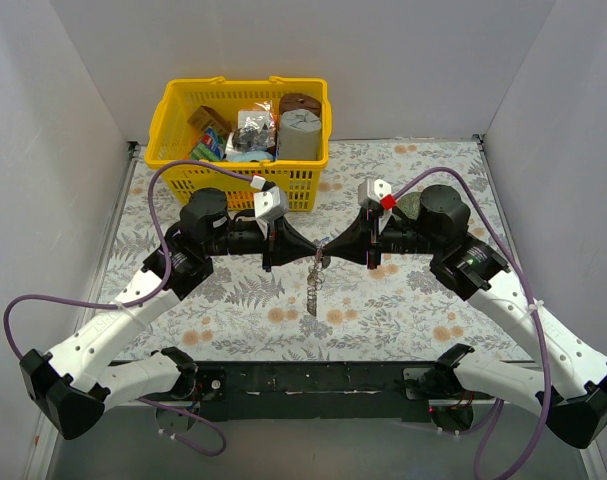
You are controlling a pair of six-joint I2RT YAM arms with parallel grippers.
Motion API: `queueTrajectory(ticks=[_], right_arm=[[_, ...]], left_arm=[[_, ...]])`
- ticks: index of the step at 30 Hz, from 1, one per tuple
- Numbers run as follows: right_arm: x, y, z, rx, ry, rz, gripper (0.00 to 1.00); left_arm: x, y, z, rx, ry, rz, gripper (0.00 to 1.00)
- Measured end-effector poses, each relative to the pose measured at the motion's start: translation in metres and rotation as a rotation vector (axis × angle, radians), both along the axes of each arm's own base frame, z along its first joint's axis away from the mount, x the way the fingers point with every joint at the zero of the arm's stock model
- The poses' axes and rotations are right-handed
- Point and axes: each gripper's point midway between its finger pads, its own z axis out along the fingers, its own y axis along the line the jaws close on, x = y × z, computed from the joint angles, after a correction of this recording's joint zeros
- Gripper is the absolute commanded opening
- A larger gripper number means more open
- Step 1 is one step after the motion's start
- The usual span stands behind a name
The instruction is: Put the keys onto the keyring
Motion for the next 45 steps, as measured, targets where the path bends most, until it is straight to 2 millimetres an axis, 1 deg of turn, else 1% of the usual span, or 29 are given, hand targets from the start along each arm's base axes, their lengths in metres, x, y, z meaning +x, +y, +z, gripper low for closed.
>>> queueTrajectory(ticks=[5, 9, 17, 21, 25, 35, 45], right_arm=[[0.000, 0.002, 0.002, 0.009, -0.005, 0.010, 0.01], [0.002, 0.004, 0.000, 0.006, 0.003, 0.013, 0.01], [0.005, 0.003, -0.001, 0.006, 0.003, -0.015, 0.01], [0.005, -0.002, -0.004, 0.006, -0.006, -0.047, 0.01], [0.005, -0.002, -0.005, 0.011, -0.012, -0.054, 0.01], [0.006, -0.002, -0.015, 0.005, 0.001, -0.059, 0.01], [0.004, -0.003, -0.013, 0.020, -0.011, -0.056, 0.01]], left_arm=[[0.001, -0.001, -0.002, 0.004, 0.005, -0.003, 0.00], [0.001, -0.001, -0.004, 0.011, 0.014, 0.000, 0.00], [0.001, -0.001, -0.005, 0.013, 0.016, 0.000, 0.00], [0.001, 0.000, -0.005, 0.012, 0.016, -0.001, 0.00], [-0.001, 0.000, -0.004, 0.010, 0.016, -0.002, 0.00], [-0.004, 0.002, -0.011, 0.013, 0.037, 0.001, 0.00], [-0.006, 0.004, -0.002, -0.013, 0.019, 0.004, 0.00]])
